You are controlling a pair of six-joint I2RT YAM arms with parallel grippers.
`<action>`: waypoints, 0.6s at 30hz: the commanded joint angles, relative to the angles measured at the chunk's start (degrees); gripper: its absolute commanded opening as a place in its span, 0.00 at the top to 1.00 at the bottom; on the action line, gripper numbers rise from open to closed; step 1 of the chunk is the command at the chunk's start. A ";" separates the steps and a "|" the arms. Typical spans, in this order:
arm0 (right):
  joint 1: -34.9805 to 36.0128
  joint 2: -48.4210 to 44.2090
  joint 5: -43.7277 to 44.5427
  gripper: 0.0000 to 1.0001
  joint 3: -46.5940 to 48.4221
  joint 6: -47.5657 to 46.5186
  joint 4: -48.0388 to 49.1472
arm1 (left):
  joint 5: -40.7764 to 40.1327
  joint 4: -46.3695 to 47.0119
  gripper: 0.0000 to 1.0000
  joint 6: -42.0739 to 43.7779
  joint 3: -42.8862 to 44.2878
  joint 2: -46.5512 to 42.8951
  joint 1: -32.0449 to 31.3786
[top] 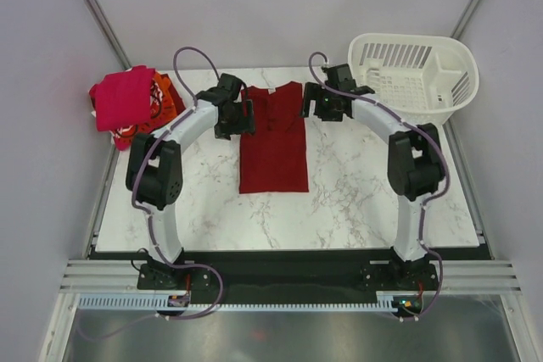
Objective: Fold and stack the t-shirts
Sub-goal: Fold the tshirt
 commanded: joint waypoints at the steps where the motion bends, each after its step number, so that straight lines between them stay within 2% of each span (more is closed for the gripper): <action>1: 0.64 -14.20 -1.66 0.05 -10.68 0.74 2.82 | -1.76 -0.04 0.16 -1.04 -10.40 -12.72 -0.45; 2: 0.64 -16.15 -3.16 0.02 -17.41 2.32 3.96 | -0.88 1.53 0.15 -2.43 -13.33 -14.50 -0.54; 4: 0.64 -21.50 -6.41 0.02 -24.48 4.08 7.74 | 0.70 3.73 0.12 -3.59 -22.70 -20.80 -0.62; 5: 0.64 -23.10 -9.13 0.02 -31.04 5.22 9.05 | 2.36 6.52 0.12 -5.16 -25.72 -23.28 -0.62; 10: 1.34 -31.88 -14.07 0.05 -46.89 7.16 13.54 | 10.26 18.49 0.14 -10.70 -46.18 -36.81 -0.97; 13: 2.30 -34.27 -14.87 0.08 -51.74 7.96 14.34 | 11.25 22.10 0.14 -11.76 -52.45 -39.12 -1.33; 18: 3.97 -33.32 -16.27 0.16 -55.36 10.67 18.64 | 12.04 25.61 0.16 -11.94 -56.33 -38.60 -1.42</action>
